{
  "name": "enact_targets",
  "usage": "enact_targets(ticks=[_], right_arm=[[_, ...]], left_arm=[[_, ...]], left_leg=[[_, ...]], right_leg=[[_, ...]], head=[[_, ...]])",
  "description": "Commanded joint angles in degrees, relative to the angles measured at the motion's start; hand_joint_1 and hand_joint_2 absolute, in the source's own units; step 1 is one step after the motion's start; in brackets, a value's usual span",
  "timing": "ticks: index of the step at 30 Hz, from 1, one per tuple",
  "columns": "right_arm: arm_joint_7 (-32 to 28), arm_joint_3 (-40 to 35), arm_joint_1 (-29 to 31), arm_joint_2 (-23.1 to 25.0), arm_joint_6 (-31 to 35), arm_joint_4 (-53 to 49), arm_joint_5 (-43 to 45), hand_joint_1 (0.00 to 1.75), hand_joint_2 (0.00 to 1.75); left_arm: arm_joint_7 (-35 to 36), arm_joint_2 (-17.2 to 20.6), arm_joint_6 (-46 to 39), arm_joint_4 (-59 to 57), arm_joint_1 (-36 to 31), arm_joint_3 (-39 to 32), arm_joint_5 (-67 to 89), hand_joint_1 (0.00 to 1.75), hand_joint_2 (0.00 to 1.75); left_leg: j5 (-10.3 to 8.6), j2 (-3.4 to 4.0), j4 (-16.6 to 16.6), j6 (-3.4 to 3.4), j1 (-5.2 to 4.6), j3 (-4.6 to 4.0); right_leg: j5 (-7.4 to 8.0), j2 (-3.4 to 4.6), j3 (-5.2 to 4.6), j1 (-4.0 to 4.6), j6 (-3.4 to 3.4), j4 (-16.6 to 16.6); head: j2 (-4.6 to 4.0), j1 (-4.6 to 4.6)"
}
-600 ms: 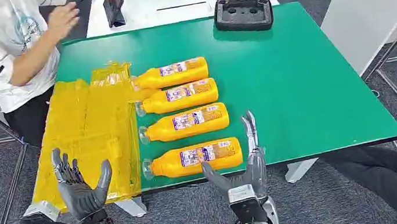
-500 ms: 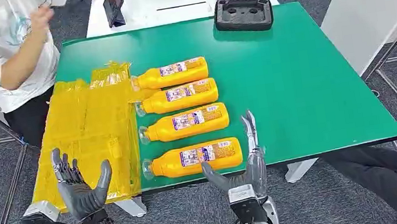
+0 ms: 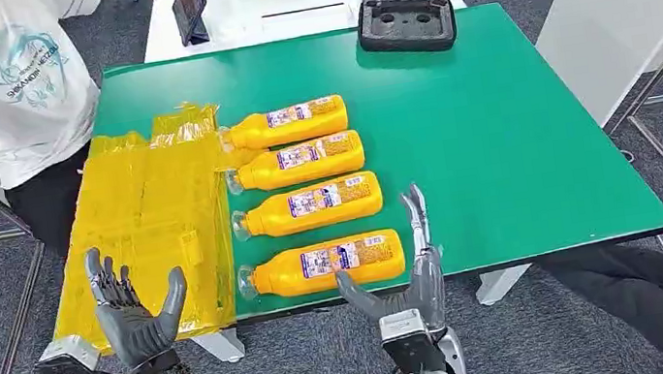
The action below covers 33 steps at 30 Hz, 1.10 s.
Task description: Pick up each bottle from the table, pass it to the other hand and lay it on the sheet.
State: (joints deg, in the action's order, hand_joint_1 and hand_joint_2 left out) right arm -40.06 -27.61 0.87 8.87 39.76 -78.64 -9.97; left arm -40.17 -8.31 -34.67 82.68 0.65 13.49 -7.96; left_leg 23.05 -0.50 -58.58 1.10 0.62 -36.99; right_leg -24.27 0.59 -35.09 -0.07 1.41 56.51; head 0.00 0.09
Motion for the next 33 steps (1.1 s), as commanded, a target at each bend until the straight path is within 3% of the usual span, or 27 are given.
enact_targets(ticks=[1,7,13,19,24,33], right_arm=[[0.1,2.7,2.7,-0.8,-4.7,6.7,1.6,0.00,1.75],[11.1,5.2,5.8,-2.7,-16.1,8.8,-7.2,0.00,1.75],[17.9,5.1,9.7,-6.1,-20.5,9.5,-13.2,0.00,1.75],[18.9,4.2,12.8,-6.0,-21.0,10.3,-14.1,0.00,1.75],[23.8,1.8,16.8,-7.5,-24.0,13.6,-16.3,0.00,1.75],[23.8,1.8,16.8,-7.5,-24.0,13.6,-16.3,0.00,1.75]], left_arm=[[0.2,1.4,-1.1,-2.1,-0.9,0.6,1.3,0.00,1.75],[0.2,1.1,-0.1,-0.7,-0.1,-0.6,1.3,0.00,1.75],[0.2,0.8,1.1,-0.6,0.8,-1.4,1.2,0.00,1.75],[0.2,0.4,1.0,-0.7,-0.3,-2.1,1.9,0.00,1.75],[0.2,0.4,-0.8,-1.4,-1.5,-2.6,3.1,0.00,1.75],[0.2,0.4,-0.8,-1.4,-1.5,-2.6,3.1,0.00,1.75]], left_leg=[[0.09,0.04,0.1,-0.02,-0.02,0.39],[0.12,0.11,0.2,-0.03,-0.03,0.51],[0.08,0.12,0.1,0.02,-0.02,0.31],[0.07,0.11,0.0,0.00,-0.02,0.26],[0.11,0.12,0.1,-0.01,-0.03,0.45],[0.08,0.09,0.1,0.00,-0.04,0.35]], right_leg=[[-0.08,-0.04,0.38,0.00,-0.01,-0.1],[-0.09,0.01,0.49,-0.01,0.00,-0.2],[-0.03,0.06,0.31,-0.01,0.02,-0.1],[-0.04,0.05,0.26,-0.01,0.01,-0.1],[-0.08,0.02,0.44,-0.01,0.01,-0.1],[-0.07,0.01,0.35,-0.02,0.02,-0.1]], head=[[0.00,0.00],[0.00,0.00],[0.00,0.00],[0.00,0.00],[0.00,0.00],[0.00,0.00]])
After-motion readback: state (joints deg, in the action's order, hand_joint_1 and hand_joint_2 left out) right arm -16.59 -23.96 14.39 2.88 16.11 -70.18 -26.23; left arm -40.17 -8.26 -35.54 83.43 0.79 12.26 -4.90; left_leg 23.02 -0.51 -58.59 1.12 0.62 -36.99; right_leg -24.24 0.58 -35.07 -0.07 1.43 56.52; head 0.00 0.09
